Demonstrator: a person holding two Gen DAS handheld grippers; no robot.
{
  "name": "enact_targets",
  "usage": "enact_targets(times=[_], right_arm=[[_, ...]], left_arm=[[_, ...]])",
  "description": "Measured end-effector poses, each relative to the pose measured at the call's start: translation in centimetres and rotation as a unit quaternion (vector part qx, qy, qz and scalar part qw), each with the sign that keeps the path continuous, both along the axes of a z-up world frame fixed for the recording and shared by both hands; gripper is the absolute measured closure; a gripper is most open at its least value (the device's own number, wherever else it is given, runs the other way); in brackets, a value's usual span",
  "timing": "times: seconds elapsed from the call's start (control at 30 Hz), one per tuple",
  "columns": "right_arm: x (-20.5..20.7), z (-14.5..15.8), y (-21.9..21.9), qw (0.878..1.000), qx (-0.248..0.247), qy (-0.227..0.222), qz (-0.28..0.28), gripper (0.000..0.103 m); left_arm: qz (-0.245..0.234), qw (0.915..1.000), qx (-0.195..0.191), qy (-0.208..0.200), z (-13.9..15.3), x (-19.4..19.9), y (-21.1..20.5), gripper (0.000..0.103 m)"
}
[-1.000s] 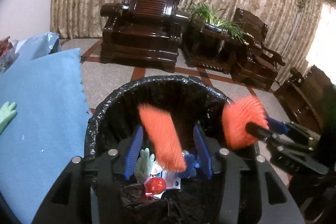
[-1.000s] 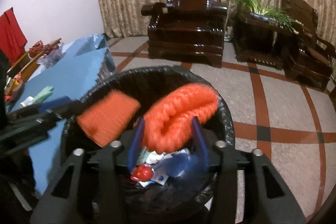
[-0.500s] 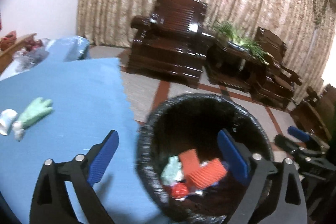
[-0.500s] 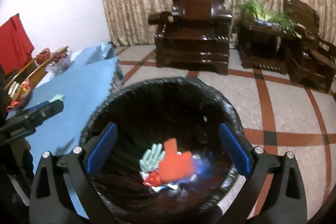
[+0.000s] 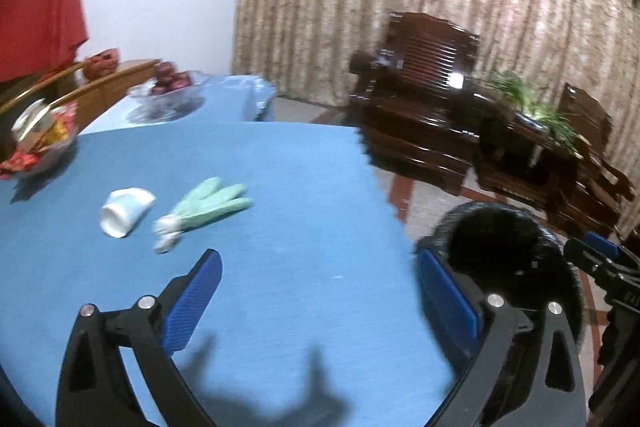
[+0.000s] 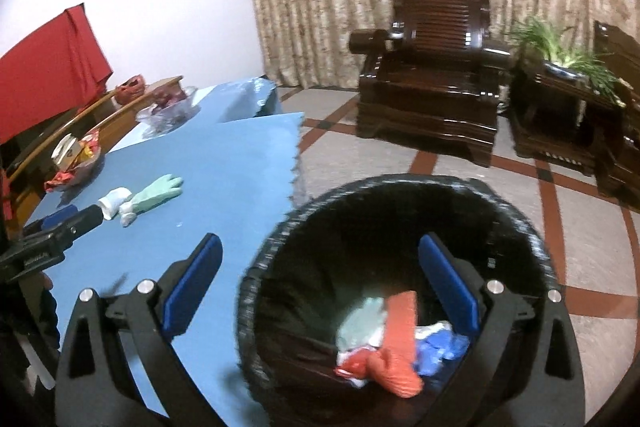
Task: Collect trash
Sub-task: 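Move both tools back over the white cup and green glove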
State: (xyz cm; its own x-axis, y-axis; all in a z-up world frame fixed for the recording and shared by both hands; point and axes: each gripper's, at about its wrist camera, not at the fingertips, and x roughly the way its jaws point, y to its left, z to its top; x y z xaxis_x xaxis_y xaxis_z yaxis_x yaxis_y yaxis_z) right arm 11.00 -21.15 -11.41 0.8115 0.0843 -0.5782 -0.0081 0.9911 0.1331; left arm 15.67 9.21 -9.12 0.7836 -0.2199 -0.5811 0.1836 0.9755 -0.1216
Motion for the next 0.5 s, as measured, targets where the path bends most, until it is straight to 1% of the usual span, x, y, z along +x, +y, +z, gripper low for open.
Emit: enact_targets(times=[0.17, 0.5], right_arm=[[2.2, -0.2, 3.6, 1.0, -0.001, 0.003, 0.025, 0.007], [7.4, -0.7, 11.1, 0.997, -0.013, 0.006, 0.074, 0.007]], left_arm=[[0.05, 0.9987, 0.01, 0.001, -0.8, 0.2, 4.8, 0.006], [0.124, 0.9922, 0.004, 0.005, -2.1, 1.5, 12.8, 0.006]])
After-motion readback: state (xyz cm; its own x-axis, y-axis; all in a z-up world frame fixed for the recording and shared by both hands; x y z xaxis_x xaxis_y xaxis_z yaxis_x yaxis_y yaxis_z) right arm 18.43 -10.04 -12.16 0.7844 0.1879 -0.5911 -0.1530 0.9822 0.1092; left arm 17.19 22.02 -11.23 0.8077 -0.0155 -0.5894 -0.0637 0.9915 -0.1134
